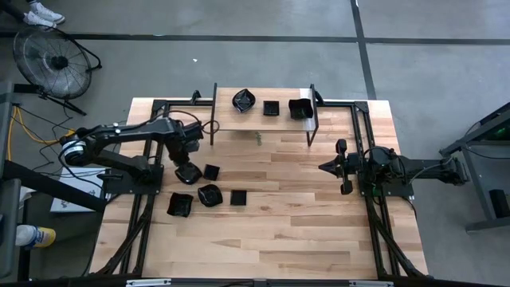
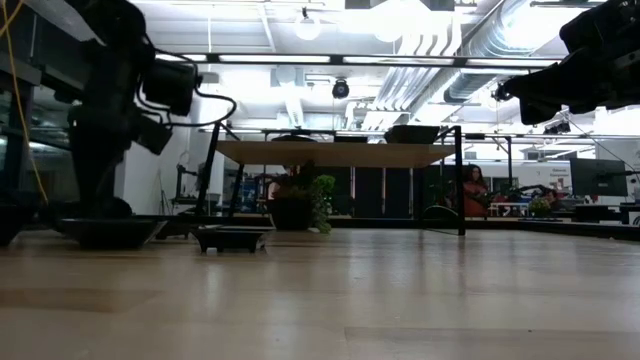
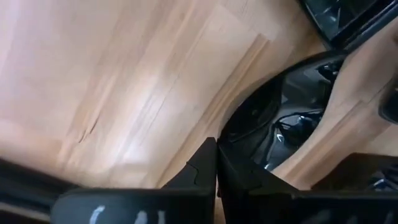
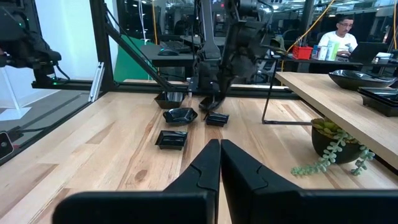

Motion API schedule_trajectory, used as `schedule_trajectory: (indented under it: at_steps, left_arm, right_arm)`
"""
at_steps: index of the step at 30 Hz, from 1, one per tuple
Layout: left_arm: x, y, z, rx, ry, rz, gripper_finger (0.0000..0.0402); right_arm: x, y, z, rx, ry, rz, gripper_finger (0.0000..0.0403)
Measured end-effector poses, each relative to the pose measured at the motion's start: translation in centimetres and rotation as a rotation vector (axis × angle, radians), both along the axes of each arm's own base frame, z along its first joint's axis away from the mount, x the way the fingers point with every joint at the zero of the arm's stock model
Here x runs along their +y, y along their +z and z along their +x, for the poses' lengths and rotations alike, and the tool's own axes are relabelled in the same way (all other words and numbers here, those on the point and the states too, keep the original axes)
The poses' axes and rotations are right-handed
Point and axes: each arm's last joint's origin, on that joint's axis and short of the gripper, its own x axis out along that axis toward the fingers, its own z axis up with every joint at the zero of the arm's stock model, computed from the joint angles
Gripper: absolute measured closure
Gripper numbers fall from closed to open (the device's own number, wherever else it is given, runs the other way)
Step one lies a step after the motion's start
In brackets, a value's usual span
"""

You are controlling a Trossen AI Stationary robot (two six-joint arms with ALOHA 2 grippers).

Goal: Pick & Place Mini shaped plates
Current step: Stack the leaf shaped plate on top of the other leaf shaped plate on the shelf

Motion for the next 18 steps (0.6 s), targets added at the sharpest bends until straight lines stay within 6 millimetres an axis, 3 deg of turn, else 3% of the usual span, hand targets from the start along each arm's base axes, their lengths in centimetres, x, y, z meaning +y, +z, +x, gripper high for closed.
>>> schedule_trajectory:
  at_steps: [18]
  left_arm:
    - [0.3,3.1,0.3,0.04,-0.051,0.026,0.0401]
  right_arm:
    - [0.0,0.0,0.0,0.0,0.0,0.0,0.0396]
